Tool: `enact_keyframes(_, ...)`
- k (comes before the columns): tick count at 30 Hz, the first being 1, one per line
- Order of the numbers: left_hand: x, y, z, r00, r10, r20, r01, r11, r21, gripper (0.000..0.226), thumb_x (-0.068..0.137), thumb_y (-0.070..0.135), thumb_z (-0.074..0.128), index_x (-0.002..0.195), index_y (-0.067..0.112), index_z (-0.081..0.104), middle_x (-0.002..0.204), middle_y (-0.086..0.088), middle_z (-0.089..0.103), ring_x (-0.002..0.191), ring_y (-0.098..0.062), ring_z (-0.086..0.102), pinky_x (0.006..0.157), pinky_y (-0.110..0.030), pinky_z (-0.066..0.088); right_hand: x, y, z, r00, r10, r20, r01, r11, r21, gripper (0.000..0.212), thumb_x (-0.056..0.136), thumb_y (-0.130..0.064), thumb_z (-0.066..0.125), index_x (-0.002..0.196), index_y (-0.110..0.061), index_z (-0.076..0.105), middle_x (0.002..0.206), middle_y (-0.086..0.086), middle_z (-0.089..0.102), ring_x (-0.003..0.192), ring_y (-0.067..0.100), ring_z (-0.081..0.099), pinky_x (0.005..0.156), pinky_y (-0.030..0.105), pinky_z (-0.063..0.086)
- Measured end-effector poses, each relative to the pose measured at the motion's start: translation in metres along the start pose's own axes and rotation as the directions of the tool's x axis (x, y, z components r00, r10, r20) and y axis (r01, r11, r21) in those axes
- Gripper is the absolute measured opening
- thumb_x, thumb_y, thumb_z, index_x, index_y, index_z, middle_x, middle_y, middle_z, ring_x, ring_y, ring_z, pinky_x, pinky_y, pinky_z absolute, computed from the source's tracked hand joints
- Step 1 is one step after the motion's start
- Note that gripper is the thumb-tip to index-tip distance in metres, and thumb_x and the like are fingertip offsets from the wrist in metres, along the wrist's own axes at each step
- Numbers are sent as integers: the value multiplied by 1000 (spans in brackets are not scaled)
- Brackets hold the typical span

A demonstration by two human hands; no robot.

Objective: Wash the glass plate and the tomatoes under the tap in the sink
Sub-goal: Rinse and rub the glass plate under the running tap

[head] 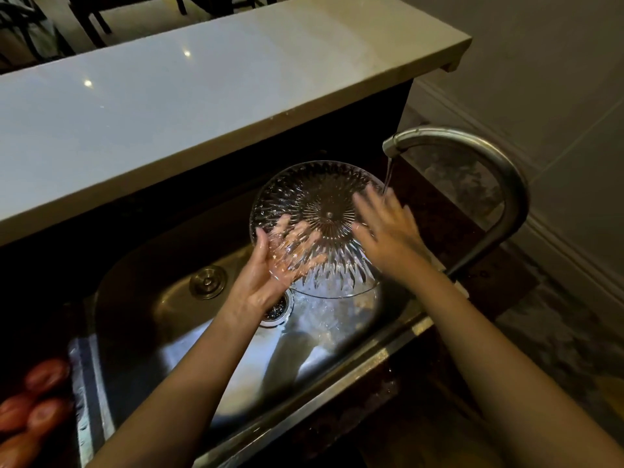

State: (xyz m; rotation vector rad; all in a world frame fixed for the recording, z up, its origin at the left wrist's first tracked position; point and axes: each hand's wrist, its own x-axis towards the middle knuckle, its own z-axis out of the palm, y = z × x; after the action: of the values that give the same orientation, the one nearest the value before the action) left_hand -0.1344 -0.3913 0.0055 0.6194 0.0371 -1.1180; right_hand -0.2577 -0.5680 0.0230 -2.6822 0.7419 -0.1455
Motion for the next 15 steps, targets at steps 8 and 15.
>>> enact_keyframes(8,9,10,-13,980,15,-197,1,997,77,48,88,49,39,116,17,62,113,-8,69,104,-24,66,81,-43,56,37,1,-40,832,486,267,-379,149,913,30,94,-27,53,83,0,61,75,16,68,54,20,67,48,26,54)
enact_keyframes(15,47,-10,16,772,547,-325,179,304,936,51,97,42,34,144,22,28,146,-14,38,130,-30,40,107,-50,37,5,-18,-30,781,622,58,-194,152,969,22,97,-27,46,83,-13,56,63,-2,64,47,4,62,43,15,47)
